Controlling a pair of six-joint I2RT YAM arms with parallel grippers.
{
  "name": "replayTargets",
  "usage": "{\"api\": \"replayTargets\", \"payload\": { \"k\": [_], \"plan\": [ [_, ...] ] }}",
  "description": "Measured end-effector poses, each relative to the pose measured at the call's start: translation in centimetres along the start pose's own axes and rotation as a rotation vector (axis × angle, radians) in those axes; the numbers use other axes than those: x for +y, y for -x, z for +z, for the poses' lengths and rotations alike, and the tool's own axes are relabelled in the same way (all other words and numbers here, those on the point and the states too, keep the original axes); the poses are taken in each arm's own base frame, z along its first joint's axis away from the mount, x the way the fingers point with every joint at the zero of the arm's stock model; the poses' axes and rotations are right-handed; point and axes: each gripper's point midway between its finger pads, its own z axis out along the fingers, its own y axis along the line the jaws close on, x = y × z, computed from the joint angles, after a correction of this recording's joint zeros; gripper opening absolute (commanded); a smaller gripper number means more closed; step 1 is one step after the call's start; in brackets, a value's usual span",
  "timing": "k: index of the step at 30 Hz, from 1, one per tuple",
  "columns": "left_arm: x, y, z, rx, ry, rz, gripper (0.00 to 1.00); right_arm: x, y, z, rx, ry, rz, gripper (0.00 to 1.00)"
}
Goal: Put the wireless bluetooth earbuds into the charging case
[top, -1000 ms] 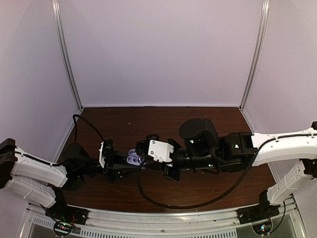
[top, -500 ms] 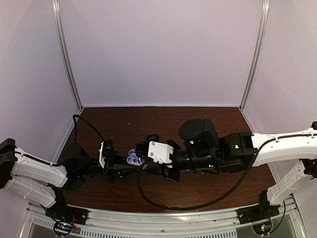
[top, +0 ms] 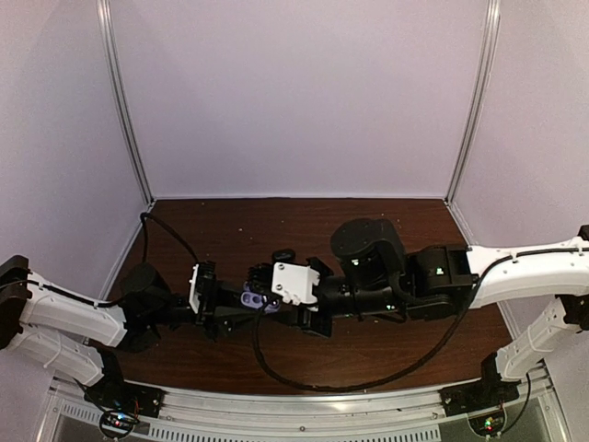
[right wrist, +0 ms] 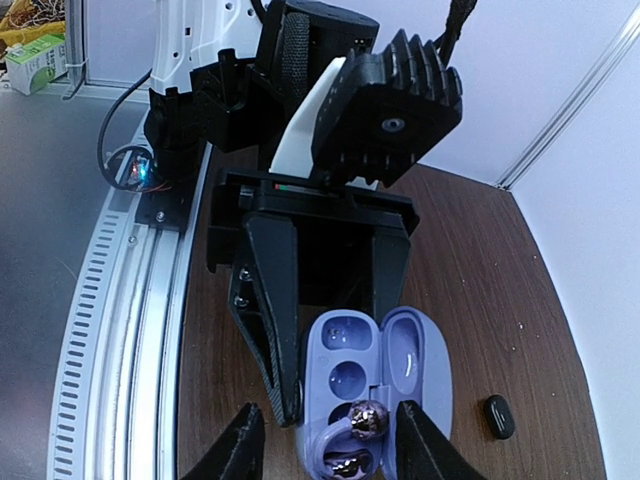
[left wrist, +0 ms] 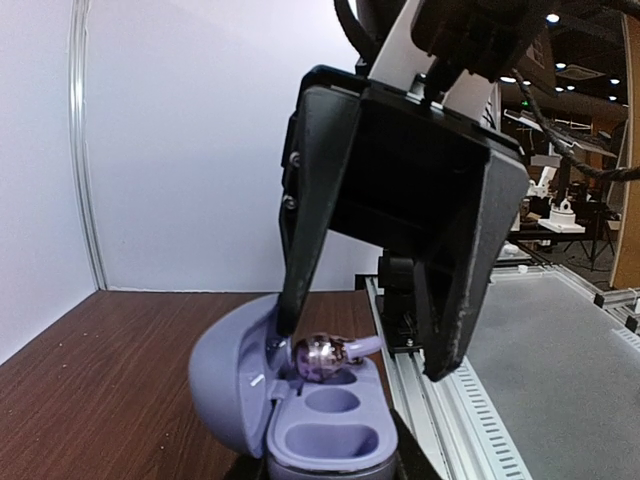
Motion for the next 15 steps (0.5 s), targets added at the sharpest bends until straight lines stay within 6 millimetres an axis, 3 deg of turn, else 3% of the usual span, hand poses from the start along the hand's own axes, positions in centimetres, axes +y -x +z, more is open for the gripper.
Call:
{"api": "replayTargets", "payload": {
  "k": [15],
  "plan": [
    [-0.15, -0.19, 0.09, 0.007, -0.002, 0.000, 0.00, 0.27, -0.55, 0.39, 0.023, 0.011, -0.016, 0.29]
  ]
}}
